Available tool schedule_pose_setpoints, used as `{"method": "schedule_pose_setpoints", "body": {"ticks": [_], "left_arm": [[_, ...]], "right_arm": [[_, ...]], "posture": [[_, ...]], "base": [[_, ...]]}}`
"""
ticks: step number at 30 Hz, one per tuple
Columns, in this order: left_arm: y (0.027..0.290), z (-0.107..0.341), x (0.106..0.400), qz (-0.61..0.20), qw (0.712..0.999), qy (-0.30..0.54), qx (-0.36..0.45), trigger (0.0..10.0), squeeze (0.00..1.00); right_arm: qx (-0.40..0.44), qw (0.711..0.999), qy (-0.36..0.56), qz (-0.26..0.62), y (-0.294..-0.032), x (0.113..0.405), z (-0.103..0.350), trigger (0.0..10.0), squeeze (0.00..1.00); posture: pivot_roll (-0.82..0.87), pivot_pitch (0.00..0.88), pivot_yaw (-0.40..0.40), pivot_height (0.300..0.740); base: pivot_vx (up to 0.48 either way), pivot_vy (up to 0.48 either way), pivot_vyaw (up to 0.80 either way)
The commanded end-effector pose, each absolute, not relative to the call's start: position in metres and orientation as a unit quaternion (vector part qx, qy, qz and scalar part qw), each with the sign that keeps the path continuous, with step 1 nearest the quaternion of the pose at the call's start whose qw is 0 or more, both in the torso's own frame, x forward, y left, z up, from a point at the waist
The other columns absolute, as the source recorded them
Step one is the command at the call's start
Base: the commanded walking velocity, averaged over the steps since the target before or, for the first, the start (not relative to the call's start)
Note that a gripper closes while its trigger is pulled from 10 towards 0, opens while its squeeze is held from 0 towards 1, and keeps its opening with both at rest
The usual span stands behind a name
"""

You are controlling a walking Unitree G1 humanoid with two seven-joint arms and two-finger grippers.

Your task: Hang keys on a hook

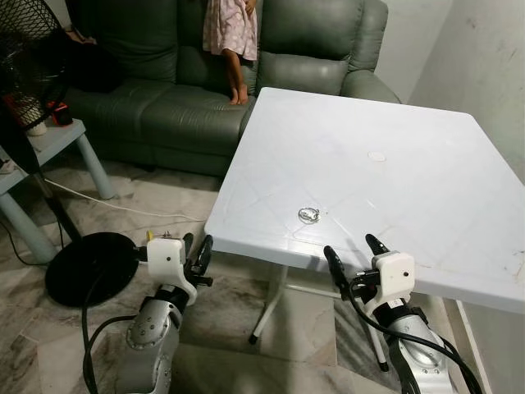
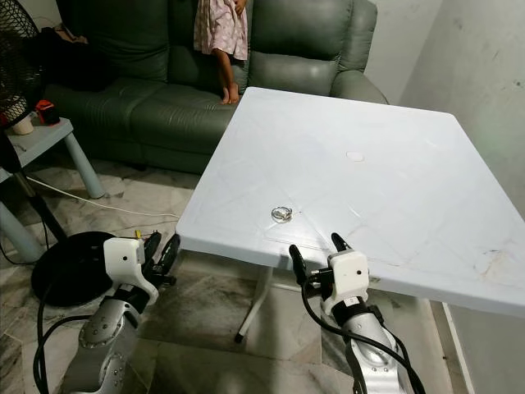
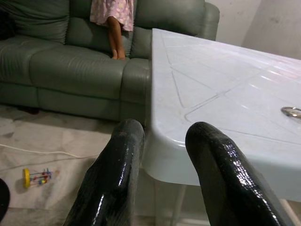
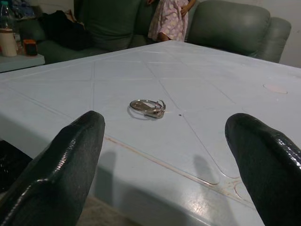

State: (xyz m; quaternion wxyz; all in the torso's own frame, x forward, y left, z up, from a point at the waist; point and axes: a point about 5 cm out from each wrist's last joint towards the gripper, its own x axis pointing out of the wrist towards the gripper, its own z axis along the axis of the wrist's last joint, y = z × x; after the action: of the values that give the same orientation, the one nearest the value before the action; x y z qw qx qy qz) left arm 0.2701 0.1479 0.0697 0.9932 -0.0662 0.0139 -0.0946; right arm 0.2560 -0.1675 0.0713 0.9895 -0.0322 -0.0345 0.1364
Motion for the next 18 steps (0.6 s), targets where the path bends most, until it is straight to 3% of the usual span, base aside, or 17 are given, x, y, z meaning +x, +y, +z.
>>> {"method": "schedule_pose_setpoints", "body": {"ticks": [1, 18], "left_arm": [[0.1474, 0.0727, 0.2701, -0.098, 0.993, 0.006, -0.061, 10.0, 0.00], [0.1467, 0.0707, 0.2681, -0.111, 0.991, 0.018, -0.070, 10.0, 0.00]], "right_arm": [[-0.030, 0.990, -0.038, 0.132, -0.1675, 0.2576, 0.0743, 10.0, 0.00], [-0.029, 0.991, -0.032, 0.125, -0.1704, 0.2565, 0.0736, 10.0, 0.00]], "posture": [[0.12, 0.000, -0.085, 0.740], [0.13, 0.000, -0.089, 0.740]], "base": [[0.000, 0.000, 0.00], [0.000, 0.000, 0.00]]}}
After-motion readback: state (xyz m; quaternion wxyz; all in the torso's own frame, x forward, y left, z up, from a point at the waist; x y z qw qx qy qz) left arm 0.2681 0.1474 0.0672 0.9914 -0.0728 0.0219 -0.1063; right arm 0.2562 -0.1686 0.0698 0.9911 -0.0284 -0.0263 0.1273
